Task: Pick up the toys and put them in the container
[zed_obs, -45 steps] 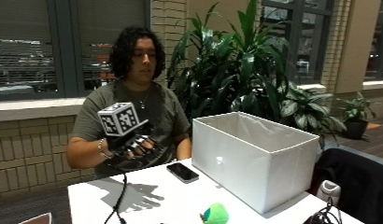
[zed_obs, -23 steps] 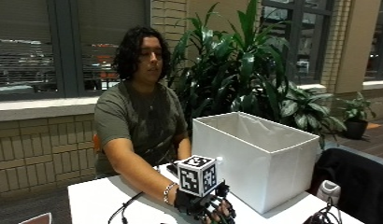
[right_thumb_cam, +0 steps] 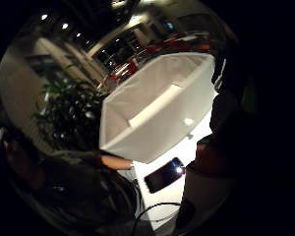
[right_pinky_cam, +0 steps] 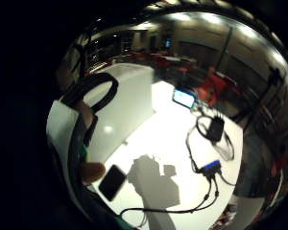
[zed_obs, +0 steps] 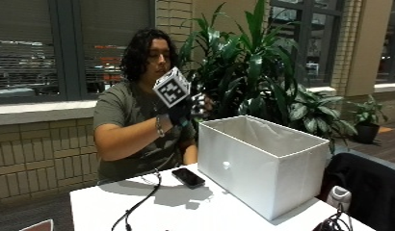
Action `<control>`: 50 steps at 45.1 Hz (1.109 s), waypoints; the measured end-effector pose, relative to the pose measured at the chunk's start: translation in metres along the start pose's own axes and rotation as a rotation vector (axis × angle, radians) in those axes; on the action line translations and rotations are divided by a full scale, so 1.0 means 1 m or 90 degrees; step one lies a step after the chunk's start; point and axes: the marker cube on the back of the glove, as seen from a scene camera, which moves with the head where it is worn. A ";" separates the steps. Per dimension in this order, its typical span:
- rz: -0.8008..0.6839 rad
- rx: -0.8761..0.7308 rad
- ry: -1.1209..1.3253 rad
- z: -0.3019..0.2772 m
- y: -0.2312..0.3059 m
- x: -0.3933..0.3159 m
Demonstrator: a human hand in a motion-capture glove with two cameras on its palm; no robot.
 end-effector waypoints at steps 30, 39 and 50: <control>0.039 -0.248 -0.086 0.032 -0.137 -0.073; -0.010 -0.321 0.032 -0.026 -0.002 -0.052; 0.202 -0.430 0.102 -0.051 0.170 -0.065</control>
